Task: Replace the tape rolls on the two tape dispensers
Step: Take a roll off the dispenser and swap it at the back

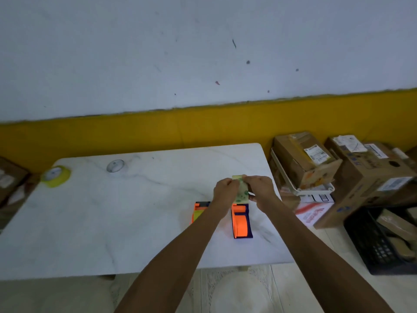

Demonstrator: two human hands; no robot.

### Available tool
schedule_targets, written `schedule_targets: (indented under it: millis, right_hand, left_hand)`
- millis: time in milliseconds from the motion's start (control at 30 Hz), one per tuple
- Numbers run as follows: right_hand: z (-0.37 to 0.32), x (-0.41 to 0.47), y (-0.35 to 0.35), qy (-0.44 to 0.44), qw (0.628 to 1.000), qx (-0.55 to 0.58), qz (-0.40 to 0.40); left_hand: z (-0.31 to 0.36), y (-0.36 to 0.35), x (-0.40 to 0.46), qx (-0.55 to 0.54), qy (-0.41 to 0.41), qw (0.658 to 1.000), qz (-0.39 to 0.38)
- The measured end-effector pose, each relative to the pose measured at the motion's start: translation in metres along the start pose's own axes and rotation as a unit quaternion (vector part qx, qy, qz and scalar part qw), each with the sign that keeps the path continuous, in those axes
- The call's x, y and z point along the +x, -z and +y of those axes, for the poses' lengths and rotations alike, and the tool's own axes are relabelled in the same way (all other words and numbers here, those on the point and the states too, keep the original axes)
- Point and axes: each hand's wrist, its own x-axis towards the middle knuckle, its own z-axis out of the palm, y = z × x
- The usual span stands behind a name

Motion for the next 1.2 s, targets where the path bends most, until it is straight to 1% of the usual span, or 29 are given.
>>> schedule_targets:
  millis: [67,167,367,567,700,833,1000,1200]
  right_hand:
    - [-0.01,-0.007,-0.013,0.011,1.0,0.003,-0.008]
    - [-0.02,-0.01,-0.028,0.02,0.999,-0.001,-0.025]
    - [-0.025,-0.026,-0.064,0.032,0.997,-0.017,-0.072]
    - [-0.016,-0.041,-0.113,0.035,0.991,-0.046,-0.12]
    - [0.003,-0.065,-0.168,0.031,0.983,-0.08,-0.163]
    - [0.02,-0.092,-0.229,0.037,0.975,-0.113,-0.189]
    - [0.055,-0.141,-0.32,0.043,0.962,-0.139,-0.229]
    - [0.082,-0.195,-0.412,0.06,0.953,-0.159,-0.25]
  left_hand:
    - [0.014,0.009,-0.008,0.002,-0.016,0.999,0.029]
    - [0.025,0.024,-0.01,0.009,-0.015,0.999,0.05]
    - [0.029,0.058,-0.01,-0.005,-0.013,0.994,0.105]
    - [0.028,0.106,-0.032,-0.025,-0.007,0.988,0.15]
    - [0.018,0.162,-0.047,-0.043,-0.002,0.98,0.194]
    - [0.006,0.224,-0.062,-0.064,0.008,0.972,0.226]
    - [-0.028,0.325,-0.079,-0.067,0.019,0.962,0.265]
    - [-0.048,0.432,-0.099,-0.086,0.017,0.956,0.281]
